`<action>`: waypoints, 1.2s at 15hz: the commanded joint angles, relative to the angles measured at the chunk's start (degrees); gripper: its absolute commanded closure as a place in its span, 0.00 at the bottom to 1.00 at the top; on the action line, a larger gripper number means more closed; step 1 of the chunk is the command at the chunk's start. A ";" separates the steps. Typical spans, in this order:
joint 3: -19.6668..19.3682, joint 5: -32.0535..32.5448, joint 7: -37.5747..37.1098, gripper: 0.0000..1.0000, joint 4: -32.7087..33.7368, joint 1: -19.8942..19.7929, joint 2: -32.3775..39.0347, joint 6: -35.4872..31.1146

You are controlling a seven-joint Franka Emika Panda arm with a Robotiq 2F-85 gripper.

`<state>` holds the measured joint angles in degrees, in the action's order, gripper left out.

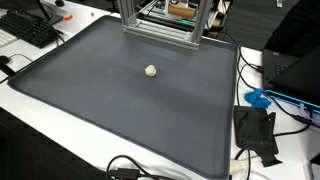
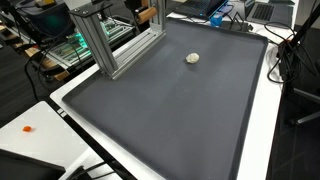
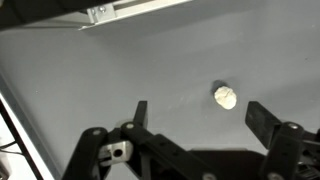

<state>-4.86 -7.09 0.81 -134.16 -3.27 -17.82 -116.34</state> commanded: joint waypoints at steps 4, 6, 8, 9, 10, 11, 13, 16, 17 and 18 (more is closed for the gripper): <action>4.08 -6.14 -1.88 0.00 -10.63 4.10 -14.80 3.25; 5.62 -6.16 -1.72 0.00 -12.72 5.33 -18.30 2.51; 7.25 -5.11 -1.85 0.00 -14.04 6.37 -21.31 2.76; 8.24 -4.63 -2.14 0.00 -14.50 6.95 -22.80 3.34; 8.96 -4.36 -2.09 0.00 -14.80 7.50 -23.90 3.64; 9.56 -4.71 -2.27 0.00 -15.00 8.23 -24.82 4.28; 10.78 -5.49 -3.26 0.00 -15.19 9.54 -26.51 5.43; 12.89 -4.92 -5.11 0.00 -15.08 10.71 -28.26 7.03; 13.58 -4.76 -5.51 0.00 -15.00 11.15 -28.56 7.79; 14.75 -4.16 -6.60 0.00 -14.94 11.23 -28.85 8.41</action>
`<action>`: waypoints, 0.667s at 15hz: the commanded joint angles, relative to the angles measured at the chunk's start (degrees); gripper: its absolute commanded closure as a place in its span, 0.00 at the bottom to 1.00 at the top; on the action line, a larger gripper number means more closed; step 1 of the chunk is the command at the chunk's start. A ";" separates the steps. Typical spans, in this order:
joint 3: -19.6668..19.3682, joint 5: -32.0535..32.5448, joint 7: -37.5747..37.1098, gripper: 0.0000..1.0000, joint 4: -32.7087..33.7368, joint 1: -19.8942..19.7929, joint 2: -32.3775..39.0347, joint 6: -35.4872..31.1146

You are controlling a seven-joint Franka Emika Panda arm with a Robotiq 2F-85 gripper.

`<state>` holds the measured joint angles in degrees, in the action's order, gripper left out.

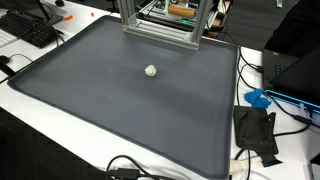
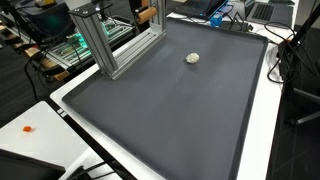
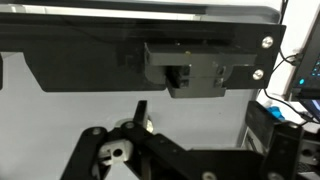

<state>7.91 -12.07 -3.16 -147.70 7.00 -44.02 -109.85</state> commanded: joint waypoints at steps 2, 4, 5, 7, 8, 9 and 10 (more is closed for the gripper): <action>3.65 1.51 -3.57 0.00 -1.27 1.35 -2.78 3.12; 4.68 1.73 -4.28 0.00 -1.41 1.54 -2.58 3.24; 4.84 1.81 -3.81 0.00 -1.62 1.75 -2.57 2.35; 5.35 2.71 -3.37 0.00 -1.74 1.73 -2.36 1.67; 5.51 3.28 -3.44 0.00 -1.81 1.62 -2.32 1.51; 5.57 4.14 -3.43 0.00 -1.87 1.39 -2.10 1.71; 5.53 4.67 -3.40 0.00 -1.98 1.41 -2.00 1.66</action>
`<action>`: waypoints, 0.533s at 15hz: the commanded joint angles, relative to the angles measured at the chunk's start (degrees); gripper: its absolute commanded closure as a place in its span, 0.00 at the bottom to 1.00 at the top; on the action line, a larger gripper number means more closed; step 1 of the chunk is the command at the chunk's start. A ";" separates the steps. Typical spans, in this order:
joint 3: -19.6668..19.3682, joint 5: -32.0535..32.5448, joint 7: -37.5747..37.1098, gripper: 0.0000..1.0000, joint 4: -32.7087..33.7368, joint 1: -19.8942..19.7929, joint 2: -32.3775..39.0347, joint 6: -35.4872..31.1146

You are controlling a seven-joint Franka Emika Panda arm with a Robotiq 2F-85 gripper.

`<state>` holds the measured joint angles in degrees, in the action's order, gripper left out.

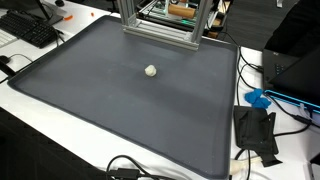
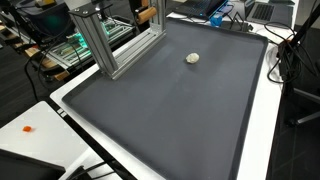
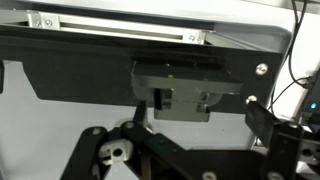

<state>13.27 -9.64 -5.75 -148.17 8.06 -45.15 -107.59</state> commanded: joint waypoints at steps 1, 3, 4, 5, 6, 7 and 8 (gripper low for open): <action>-0.05 2.47 -0.72 0.00 -1.72 0.46 -0.68 -0.75; -0.29 2.79 -0.62 0.00 -2.02 0.65 -0.54 -1.14; -0.43 2.70 -0.56 0.00 -2.08 0.77 -0.40 -1.18; -0.45 2.68 -0.59 0.00 -2.19 0.78 -0.36 -1.45; -0.52 2.64 -0.57 0.00 -2.23 0.77 -0.29 -1.60; -0.61 2.50 -0.55 0.00 -2.30 0.80 -0.23 -1.83; -0.65 2.43 -0.60 0.00 -2.42 0.79 -0.21 -2.06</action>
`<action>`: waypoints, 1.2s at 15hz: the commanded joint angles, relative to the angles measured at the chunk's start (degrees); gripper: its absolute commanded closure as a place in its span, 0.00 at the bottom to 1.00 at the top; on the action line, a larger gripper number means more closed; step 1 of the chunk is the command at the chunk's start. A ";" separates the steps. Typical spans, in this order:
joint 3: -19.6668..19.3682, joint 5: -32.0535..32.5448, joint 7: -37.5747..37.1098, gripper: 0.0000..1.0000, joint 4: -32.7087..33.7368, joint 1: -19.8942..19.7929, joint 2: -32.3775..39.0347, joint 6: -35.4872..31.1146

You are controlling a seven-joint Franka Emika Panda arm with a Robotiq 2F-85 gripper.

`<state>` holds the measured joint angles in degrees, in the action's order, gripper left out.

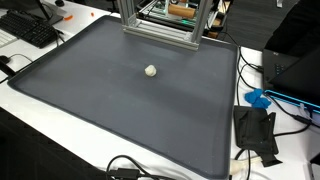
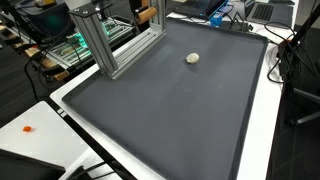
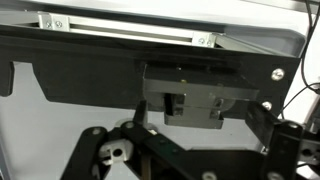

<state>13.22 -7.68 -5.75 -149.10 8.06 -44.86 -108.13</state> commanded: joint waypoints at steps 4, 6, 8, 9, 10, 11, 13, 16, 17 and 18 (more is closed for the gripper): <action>-0.78 0.47 -0.69 0.00 -2.14 0.67 -0.41 -2.27; -0.90 0.43 -0.74 0.00 -2.52 0.64 -0.36 -2.58; -1.00 0.29 -0.69 0.00 -2.60 0.72 -0.34 -2.80; -1.00 0.28 -0.71 0.00 -2.71 0.73 -0.32 -2.99; -1.08 0.12 -0.76 0.00 -2.83 0.77 -0.33 -3.23; -1.09 0.00 -0.91 0.00 -2.94 0.77 -0.35 -3.46; -1.02 0.04 -1.19 0.01 -3.03 0.68 -0.28 -3.49; -0.96 -0.23 -2.26 0.03 -3.07 0.53 -0.14 -2.98; -0.96 -0.30 -2.58 0.03 -3.13 0.52 -0.11 -2.94; -0.98 -0.43 -2.80 0.04 -3.17 0.55 -0.05 -2.89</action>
<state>12.67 -7.71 -6.94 -151.26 8.05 -44.75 -110.52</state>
